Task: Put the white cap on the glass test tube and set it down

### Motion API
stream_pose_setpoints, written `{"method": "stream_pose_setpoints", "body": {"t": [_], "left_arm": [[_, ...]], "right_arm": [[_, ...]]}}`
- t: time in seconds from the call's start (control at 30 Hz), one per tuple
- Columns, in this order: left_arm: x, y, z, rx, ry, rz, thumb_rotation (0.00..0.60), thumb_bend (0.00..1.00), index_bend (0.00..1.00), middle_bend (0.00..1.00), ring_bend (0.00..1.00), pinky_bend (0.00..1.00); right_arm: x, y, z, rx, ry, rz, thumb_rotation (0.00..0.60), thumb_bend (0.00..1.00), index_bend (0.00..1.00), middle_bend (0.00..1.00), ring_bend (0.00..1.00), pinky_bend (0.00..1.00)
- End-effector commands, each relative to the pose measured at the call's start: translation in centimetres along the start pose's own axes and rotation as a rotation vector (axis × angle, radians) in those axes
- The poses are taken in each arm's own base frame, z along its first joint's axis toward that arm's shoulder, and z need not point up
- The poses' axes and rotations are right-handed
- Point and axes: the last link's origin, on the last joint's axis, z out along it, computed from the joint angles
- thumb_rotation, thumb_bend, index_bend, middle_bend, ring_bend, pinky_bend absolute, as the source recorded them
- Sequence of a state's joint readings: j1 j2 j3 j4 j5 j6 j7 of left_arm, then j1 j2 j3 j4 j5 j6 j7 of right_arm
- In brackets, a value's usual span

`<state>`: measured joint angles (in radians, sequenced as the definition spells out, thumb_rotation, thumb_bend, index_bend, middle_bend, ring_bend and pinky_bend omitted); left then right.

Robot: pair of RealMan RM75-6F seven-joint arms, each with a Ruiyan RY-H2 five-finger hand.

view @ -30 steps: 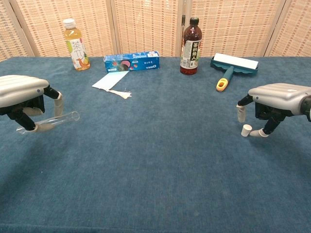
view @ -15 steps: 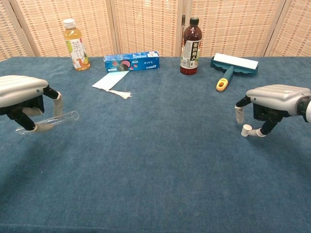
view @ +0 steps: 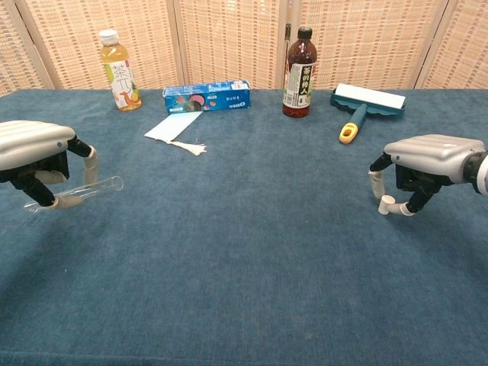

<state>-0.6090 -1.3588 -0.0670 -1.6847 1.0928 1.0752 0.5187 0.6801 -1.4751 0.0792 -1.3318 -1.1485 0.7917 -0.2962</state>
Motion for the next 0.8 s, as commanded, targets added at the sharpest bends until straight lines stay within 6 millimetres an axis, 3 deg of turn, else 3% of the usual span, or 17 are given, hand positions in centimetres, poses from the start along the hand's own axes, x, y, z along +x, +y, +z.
{"method": "stream_pose_setpoints", "body": {"t": [0.03, 0.27, 0.5, 0.63, 0.8], "left_arm": [[0.0, 0.0, 0.0, 0.0, -0.001, 0.001, 0.6, 0.38, 0.65, 1.0, 1.0, 1.0], [0.0, 0.0, 0.1, -0.001, -0.001, -0.002, 0.6, 0.38, 0.65, 1.0, 1.0, 1.0], [0.4, -0.1, 0.3, 0.003, 0.006, -0.016, 0.6, 0.38, 0.65, 1.0, 1.0, 1.0], [1.3, -0.2, 0.6, 0.001, 0.021, -0.051, 0.6, 0.38, 0.65, 1.0, 1.0, 1.0], [3.0, 0.2, 1.4, -0.019, 0.012, -0.209, 0.6, 0.38, 0.65, 1.0, 1.0, 1.0]], "right_arm": [[0.0, 0.0, 0.0, -0.001, -0.001, -0.001, 0.6, 0.31, 0.48, 1.0, 1.0, 1.0], [-0.1, 0.0, 0.0, -0.003, -0.008, 0.001, 0.6, 0.31, 0.5, 1.0, 1.0, 1.0], [0.6, 0.1, -0.3, 0.003, 0.011, 0.015, 0.6, 0.44, 0.63, 1.0, 1.0, 1.0], [2.3, -0.2, -0.9, 0.022, 0.049, 0.035, 0.6, 0.47, 0.69, 1.0, 1.0, 1.0], [6.2, -1.1, -2.3, 0.07, 0.131, 0.095, 0.6, 0.52, 0.71, 1.0, 1.0, 1.0]]}}
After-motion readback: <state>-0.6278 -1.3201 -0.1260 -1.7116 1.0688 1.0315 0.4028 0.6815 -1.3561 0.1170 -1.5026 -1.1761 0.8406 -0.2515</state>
